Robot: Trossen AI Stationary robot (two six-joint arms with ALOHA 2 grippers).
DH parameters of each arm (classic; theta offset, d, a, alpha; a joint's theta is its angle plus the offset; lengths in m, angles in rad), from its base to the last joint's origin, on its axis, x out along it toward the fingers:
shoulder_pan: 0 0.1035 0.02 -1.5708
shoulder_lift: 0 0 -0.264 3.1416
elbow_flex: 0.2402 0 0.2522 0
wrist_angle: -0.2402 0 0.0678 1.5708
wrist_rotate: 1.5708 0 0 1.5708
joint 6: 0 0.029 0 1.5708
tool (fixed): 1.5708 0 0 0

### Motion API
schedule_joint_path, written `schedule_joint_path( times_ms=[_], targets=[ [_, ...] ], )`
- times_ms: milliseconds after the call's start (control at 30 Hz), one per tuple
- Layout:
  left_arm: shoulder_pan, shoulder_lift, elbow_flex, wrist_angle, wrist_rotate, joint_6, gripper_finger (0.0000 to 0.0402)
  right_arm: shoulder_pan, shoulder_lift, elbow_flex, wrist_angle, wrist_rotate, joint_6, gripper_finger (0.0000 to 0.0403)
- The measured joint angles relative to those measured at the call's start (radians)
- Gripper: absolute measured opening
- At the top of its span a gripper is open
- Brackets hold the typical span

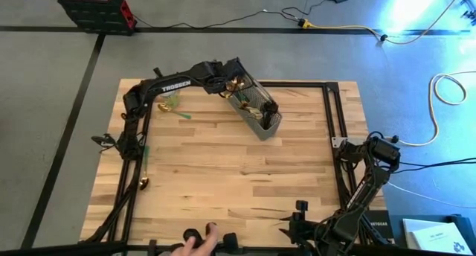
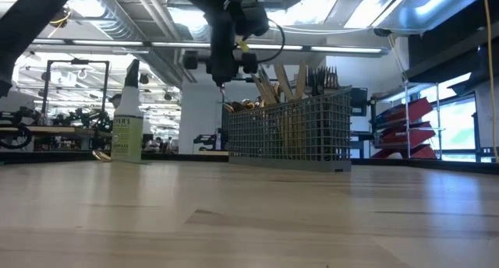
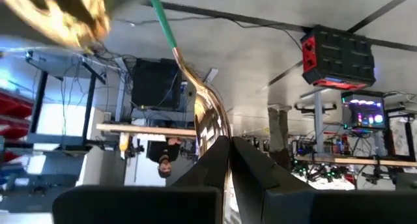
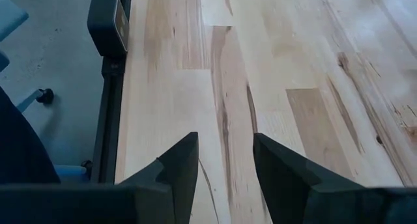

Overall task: Sort silverware
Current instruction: Put the green spoon on the gray silverware organizer

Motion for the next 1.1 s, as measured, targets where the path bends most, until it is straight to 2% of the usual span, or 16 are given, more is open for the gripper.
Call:
schedule_joint_path(
  times_ms=[533, 800, 1100],
  targets=[
    [-0.047, 0.040, 0.000, 0.071, 0.043, -0.022, 0.0003, 0.000, 0.000, 0.000, -0.004, -0.001, 0.003, 0.0131],
    [-0.046, 0.038, 0.001, 0.045, 0.115, -0.085, 0.0042, 0.000, 0.000, 0.000, -0.004, -0.001, 0.002, 0.0131],
    [-0.044, 0.036, 0.002, 0.011, 0.079, -0.092, 0.0068, 0.000, 0.000, 0.000, -0.004, 0.000, 0.000, 0.0131]
  ],
)
